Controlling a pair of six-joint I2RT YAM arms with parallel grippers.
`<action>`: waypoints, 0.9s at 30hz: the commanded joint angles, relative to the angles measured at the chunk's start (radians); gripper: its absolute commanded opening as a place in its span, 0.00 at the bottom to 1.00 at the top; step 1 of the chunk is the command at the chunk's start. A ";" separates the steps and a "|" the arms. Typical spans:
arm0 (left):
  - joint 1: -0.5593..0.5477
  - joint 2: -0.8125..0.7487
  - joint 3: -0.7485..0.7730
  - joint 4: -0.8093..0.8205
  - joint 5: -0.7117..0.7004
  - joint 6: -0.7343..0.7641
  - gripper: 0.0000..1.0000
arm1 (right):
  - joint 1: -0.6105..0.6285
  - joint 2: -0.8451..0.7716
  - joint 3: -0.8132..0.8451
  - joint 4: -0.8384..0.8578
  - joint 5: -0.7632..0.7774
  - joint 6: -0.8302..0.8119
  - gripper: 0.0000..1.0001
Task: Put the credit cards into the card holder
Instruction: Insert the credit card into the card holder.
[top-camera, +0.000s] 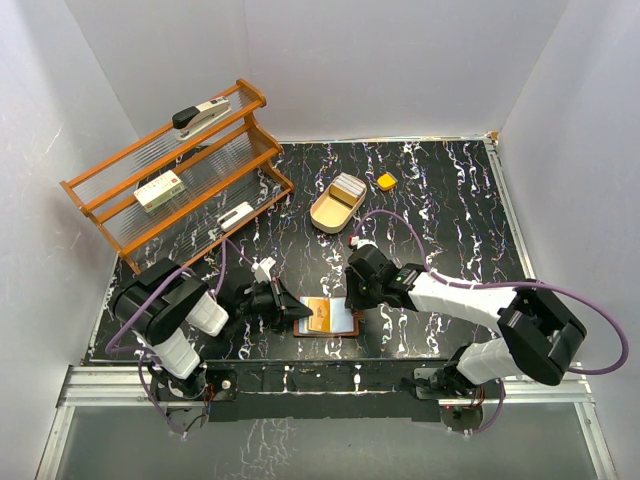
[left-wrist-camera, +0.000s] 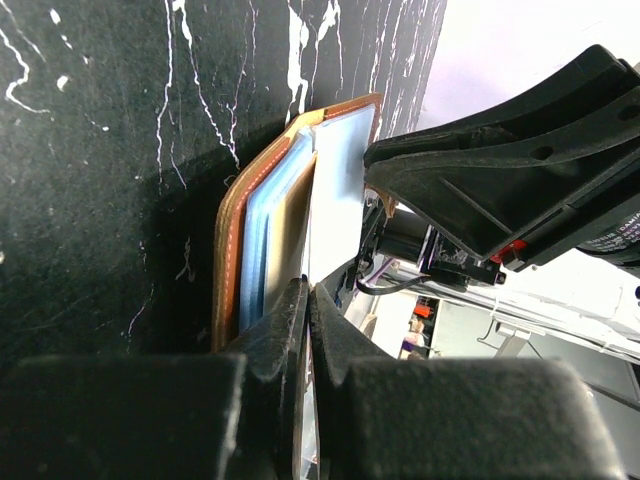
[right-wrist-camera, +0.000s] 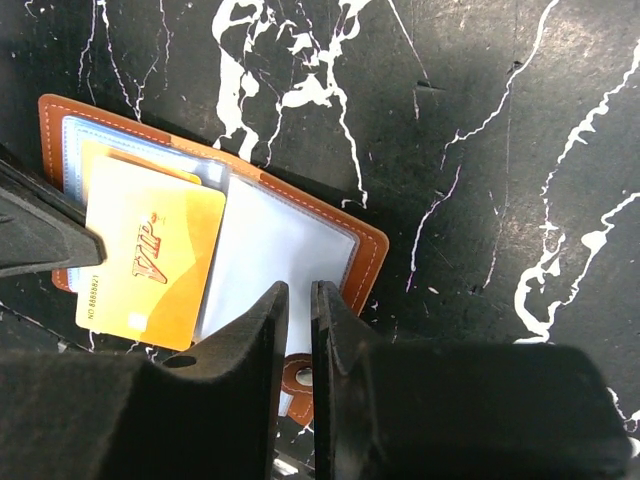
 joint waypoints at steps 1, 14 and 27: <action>-0.010 0.029 -0.003 0.107 0.019 0.003 0.00 | 0.005 0.003 -0.012 0.060 0.037 -0.013 0.13; -0.021 0.108 0.017 0.130 0.015 0.031 0.00 | 0.004 0.013 -0.035 0.072 0.057 -0.016 0.12; -0.035 0.018 0.101 -0.156 -0.042 0.151 0.00 | 0.005 0.009 -0.043 0.078 0.056 -0.019 0.12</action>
